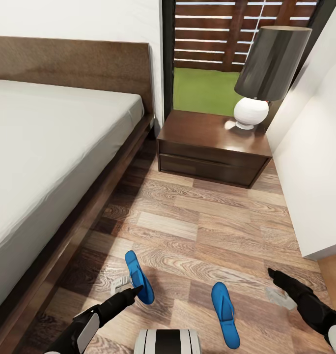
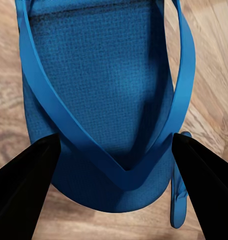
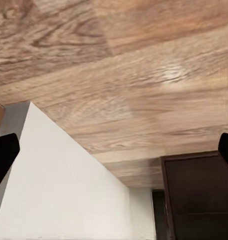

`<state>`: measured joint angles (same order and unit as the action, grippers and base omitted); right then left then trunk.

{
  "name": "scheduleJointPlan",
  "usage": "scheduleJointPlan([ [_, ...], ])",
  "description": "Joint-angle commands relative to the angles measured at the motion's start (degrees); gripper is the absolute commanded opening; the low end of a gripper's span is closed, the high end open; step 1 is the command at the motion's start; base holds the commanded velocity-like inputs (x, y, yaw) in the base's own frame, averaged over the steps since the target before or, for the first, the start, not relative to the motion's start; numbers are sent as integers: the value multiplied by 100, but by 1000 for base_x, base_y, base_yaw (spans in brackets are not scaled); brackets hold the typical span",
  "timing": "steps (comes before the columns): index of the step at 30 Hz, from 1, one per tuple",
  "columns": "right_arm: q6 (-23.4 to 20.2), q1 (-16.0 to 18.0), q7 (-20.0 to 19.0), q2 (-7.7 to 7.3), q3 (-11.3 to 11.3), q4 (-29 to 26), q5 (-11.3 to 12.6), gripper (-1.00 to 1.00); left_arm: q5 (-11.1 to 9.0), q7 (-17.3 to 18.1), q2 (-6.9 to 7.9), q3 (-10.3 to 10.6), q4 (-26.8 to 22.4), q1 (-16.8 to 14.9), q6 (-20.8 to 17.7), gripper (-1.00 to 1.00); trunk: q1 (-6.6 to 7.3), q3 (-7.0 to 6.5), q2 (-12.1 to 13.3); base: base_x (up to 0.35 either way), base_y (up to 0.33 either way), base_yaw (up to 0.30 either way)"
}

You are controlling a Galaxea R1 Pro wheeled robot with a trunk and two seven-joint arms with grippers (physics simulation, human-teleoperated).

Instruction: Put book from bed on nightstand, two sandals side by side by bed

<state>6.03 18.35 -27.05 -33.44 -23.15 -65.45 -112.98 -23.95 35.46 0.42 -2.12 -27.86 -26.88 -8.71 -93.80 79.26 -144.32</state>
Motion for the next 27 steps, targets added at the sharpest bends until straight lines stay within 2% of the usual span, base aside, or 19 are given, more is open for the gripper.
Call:
scheduleJointPlan([
  [1, 38, 36, -16, -5, -11, -20, -62, 100, -47, 25, -2, -17, -1, -2, -60, -100, 1, 4, -2, 0, 0, 0],
  [3, 69, 289, -17, -5, -7, -42, -119, 100, -43, 24, -18, -17, -1, -2, -60, -100, 1, 4, -2, 0, 0, 0],
  [4, 144, 562, -18, -2, -6, -50, -212, 100, -42, 24, -27, -17, -1, -2, -60, -100, 1, 4, -2, 0, 0, 0],
  [6, 545, 1112, -19, 2, -6, -56, -450, 100, -41, 23, -36, -16, -1, -2, -60, -100, 1, 4, -2, 0, 0, 0],
  [9, 1218, 1443, -19, 3, -6, -54, -616, 100, -40, 18, -40, -17, -1, -2, -60, -100, 1, 4, -2, 0, 0, 0],
  [14, 2025, 1884, -32, 5, -5, -220, -699, 100, -34, 14, -35, -17, -1, -2, -60, -100, 1, 4, -2, 0, 0, 0],
  [19, 3106, 1977, -56, 24, -7, -633, -727, 100, -31, 14, -41, -17, -1, -2, -60, -100, 1, 4, -2, 0, 0, 0],
  [23, 3435, 1986, -63, 35, -66, -835, -732, 100, -31, 14, -42, -13, 0, -2, -60, -100, 1, 4, -2, 0, 0, 0],
  [24, 3544, 1987, -67, 40, -146, -861, -733, 100, -31, 14, -42, -11, 0, -2, -60, -100, 1, 4, -2, 0, 0, 0],
  [26, 3711, 1987, -70, 50, -526, -888, -733, 100, -32, 14, -42, -14, 0, -2, -60, -100, 1, 4, -2, 0, 0, 0],
  [27, 3772, 1988, -73, 55, -967, -896, -734, 100, -32, 14, -42, -15, 0, -2, -60, -100, 1, 4, -2, 0, 0, 0],
])
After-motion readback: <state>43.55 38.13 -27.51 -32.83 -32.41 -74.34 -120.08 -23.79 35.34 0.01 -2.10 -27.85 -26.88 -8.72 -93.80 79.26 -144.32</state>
